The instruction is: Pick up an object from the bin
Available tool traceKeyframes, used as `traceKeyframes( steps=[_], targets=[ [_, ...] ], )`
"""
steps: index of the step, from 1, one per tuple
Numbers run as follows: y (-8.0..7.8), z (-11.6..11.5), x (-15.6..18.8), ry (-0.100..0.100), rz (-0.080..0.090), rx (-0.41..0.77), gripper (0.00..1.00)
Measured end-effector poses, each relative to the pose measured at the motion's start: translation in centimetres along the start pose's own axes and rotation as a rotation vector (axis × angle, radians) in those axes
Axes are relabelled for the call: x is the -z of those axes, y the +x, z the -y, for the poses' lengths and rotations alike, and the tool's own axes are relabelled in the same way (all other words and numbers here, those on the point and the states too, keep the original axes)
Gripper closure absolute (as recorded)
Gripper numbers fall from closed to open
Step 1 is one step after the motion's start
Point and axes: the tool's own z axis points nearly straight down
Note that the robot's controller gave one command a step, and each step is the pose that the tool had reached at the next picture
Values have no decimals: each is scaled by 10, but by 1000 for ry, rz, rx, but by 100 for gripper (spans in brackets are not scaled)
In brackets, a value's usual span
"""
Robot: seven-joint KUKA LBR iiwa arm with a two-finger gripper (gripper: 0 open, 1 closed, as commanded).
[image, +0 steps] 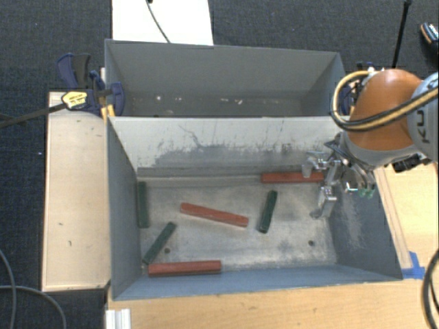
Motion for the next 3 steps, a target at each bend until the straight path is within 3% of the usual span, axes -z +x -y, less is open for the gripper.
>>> traceKeyframes(
  steps=[1,2,3],
  targets=[
    [11,-61,-59,-1,4,375,0],
    [9,-89,-27,3,11,797,0],
    [-6,-92,-28,4,9,1073,0]
  ],
)
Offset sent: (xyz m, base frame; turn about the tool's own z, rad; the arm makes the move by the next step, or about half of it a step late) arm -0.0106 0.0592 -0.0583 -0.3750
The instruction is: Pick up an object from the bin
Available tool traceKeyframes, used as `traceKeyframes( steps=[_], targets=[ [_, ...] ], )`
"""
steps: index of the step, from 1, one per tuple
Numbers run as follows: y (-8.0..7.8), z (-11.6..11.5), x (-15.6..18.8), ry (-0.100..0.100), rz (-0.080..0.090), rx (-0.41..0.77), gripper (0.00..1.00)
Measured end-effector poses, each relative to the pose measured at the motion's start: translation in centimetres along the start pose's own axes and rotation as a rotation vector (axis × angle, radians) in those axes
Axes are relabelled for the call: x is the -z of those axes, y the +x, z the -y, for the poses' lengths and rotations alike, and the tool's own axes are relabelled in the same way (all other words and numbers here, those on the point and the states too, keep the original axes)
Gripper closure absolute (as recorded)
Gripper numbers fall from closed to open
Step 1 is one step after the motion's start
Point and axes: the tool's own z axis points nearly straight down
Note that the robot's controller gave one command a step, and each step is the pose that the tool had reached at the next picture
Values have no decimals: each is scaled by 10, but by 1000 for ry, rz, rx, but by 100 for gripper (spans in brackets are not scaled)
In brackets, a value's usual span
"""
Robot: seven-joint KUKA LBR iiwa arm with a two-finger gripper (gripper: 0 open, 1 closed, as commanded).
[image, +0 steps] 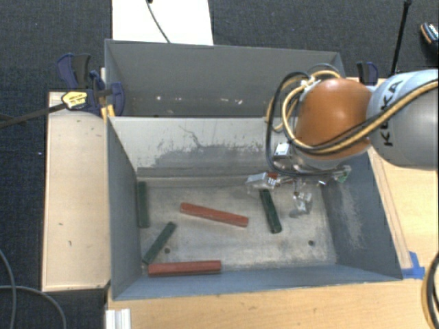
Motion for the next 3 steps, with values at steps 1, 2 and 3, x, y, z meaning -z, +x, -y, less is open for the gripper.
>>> traceKeyframes(
  steps=[1,2,3],
  targets=[
    [6,9,-30,0,1,358,0],
    [-12,-10,-30,-5,-1,526,0],
    [-12,-9,-30,-6,-2,520,100]
  ],
)
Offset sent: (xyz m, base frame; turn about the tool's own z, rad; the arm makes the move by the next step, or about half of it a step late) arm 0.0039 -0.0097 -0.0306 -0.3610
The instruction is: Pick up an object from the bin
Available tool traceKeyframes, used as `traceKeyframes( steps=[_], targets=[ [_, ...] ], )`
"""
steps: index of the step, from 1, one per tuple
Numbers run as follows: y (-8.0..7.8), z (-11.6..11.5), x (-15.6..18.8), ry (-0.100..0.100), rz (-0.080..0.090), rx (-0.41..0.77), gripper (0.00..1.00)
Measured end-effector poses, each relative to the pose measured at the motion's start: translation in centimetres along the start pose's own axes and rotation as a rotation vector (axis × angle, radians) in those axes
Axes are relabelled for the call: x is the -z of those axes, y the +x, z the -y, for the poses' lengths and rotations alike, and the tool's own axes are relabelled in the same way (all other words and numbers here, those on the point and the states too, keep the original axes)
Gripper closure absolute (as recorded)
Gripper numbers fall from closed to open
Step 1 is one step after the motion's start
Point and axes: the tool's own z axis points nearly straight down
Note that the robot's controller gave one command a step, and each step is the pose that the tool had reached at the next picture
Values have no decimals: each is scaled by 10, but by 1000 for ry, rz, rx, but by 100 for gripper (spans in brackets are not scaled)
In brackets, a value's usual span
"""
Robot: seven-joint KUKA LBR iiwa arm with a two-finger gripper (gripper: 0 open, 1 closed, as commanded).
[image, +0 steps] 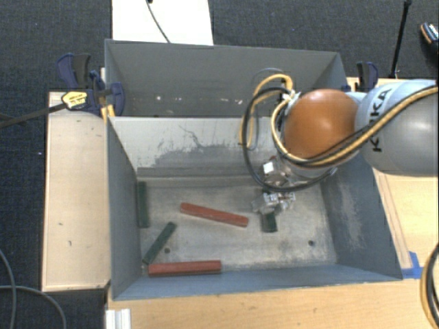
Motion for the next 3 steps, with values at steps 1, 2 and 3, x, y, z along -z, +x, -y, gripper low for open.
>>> traceKeyframes(
  steps=[1,2,3],
  targets=[
    [-1,0,1,-1,1,-7,100],
    [-1,1,58,8,0,-16,100],
    [-2,3,130,10,0,-24,100]
  ],
)
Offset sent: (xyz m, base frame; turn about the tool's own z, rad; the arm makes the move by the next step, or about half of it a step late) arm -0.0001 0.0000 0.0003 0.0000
